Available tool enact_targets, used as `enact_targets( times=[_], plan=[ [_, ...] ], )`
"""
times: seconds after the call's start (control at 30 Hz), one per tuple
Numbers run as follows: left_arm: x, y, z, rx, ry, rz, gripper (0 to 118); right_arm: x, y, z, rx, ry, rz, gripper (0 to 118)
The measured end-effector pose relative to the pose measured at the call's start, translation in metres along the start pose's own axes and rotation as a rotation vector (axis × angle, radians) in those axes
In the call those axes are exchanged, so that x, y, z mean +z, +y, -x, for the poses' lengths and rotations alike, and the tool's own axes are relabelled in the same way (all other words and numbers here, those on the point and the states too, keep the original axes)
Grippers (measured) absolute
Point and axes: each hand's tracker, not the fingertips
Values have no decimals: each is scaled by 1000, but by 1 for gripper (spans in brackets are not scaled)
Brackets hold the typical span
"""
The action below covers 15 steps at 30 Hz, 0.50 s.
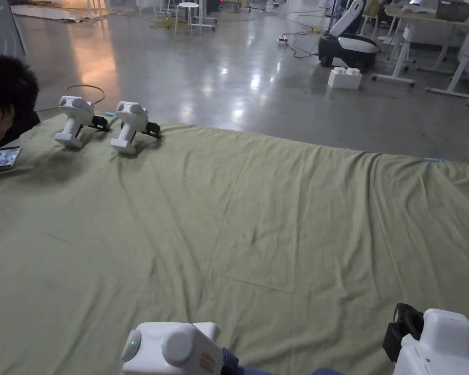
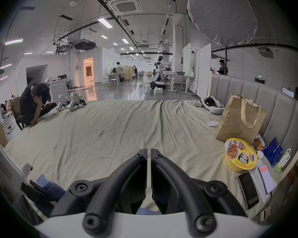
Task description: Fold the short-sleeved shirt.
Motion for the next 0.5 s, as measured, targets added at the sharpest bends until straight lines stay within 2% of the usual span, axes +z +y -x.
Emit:
enact_targets(
  times=[0.07,0.1,0.13,0.17,0.2,0.23,0.43,0.47,0.5],
  plan=[
    [1,0,4,23,-7,3,15,0,-2,0,-2,2,5,6],
    [4,-1,7,47,-36,3,24,0,-2,0,0,2,8,6],
    [8,-2,8,63,-84,0,41,0,-3,0,2,3,11,6],
    [14,-3,10,66,-100,-4,52,1,-3,1,4,4,11,6],
    [23,-3,11,64,-107,-16,61,1,-3,0,8,3,14,6],
    [29,-5,12,60,-106,-30,66,1,-3,0,8,2,15,6],
    [73,-11,28,104,-128,-163,63,1,-5,-4,-3,-3,24,6],
    [77,-11,27,72,-84,-188,58,0,-5,-5,-4,-5,24,6],
    [75,-13,22,46,-47,-203,43,0,-6,-5,-7,-5,28,6]
  ],
)
